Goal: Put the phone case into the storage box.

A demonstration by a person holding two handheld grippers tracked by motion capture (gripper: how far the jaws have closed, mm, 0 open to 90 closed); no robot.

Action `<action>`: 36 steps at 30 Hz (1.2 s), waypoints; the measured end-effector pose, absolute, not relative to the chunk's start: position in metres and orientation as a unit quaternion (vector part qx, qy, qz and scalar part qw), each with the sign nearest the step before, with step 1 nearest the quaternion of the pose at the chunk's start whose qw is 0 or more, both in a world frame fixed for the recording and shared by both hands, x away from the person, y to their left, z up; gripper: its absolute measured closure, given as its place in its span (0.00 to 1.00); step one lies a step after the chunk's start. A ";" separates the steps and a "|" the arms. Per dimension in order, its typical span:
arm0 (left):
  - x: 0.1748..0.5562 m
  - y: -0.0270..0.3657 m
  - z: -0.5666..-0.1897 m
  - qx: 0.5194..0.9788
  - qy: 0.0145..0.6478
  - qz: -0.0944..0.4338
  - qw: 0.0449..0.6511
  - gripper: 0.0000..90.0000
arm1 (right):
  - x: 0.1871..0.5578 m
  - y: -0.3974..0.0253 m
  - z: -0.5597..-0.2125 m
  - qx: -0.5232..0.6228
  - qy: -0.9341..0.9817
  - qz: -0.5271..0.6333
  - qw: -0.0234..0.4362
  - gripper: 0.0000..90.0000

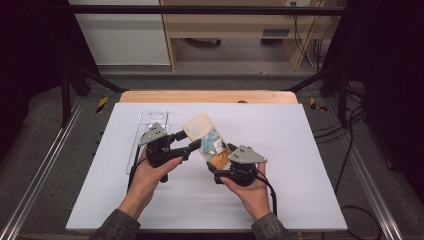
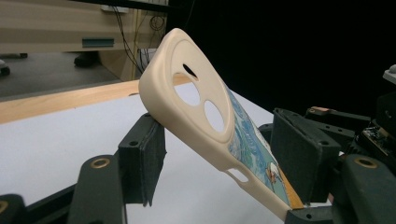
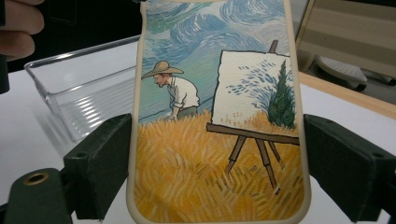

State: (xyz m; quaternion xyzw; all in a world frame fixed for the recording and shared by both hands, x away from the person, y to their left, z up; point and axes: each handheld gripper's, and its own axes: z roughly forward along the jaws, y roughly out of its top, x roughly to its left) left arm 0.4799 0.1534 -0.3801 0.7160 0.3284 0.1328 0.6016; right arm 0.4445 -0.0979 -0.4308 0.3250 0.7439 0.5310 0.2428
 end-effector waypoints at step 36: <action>0.489 0.171 -0.362 0.684 0.338 0.098 0.639 0.81 | 0.459 -0.082 -0.422 0.325 0.739 0.545 0.225 0.13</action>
